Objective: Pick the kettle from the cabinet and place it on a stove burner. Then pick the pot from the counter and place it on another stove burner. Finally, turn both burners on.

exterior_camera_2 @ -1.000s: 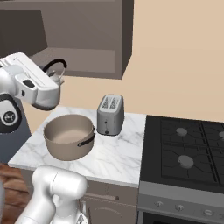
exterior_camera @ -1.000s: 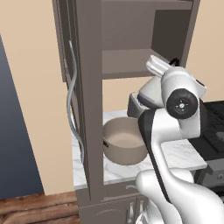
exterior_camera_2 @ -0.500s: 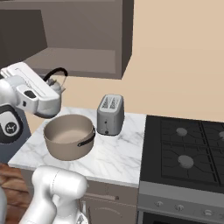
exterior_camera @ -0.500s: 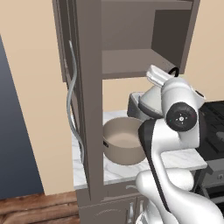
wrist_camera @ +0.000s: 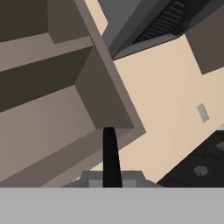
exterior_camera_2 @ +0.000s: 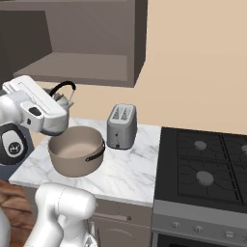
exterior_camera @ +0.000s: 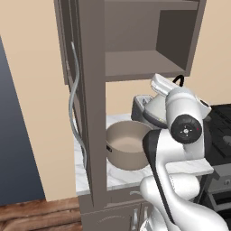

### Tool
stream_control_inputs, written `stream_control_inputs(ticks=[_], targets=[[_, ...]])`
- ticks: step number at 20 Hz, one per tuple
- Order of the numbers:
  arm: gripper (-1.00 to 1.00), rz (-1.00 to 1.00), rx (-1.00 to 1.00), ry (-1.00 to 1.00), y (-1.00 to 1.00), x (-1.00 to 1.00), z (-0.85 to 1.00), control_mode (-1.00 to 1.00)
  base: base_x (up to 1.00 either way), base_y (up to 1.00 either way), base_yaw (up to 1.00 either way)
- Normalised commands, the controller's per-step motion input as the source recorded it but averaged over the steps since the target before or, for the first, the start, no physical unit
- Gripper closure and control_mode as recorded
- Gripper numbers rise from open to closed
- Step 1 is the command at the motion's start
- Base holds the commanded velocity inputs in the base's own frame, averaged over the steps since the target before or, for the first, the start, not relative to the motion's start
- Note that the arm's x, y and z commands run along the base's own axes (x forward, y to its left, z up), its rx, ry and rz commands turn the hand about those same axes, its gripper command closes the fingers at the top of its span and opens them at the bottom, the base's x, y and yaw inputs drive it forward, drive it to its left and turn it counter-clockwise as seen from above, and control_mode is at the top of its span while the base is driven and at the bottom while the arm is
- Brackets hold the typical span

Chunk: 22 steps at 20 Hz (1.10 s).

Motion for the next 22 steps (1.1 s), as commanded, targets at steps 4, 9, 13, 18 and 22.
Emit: stream_control_inputs(ticks=[4,9,13,18,22], targets=[[1.00,0.00,0.00,0.00,0.00,0.00,0.00,-1.00,0.00,0.00,0.00],[1.00,0.00,0.00,0.00,0.00,0.00,0.00,-1.00,0.00,0.00,0.00],[1.00,0.00,0.00,0.00,0.00,0.00,0.00,1.00,0.00,0.00,0.00],[1.00,0.00,0.00,0.00,0.00,0.00,0.00,1.00,0.00,0.00,0.00],[1.00,0.00,0.00,0.00,0.00,0.00,0.00,1.00,-0.06,0.00,0.00]])
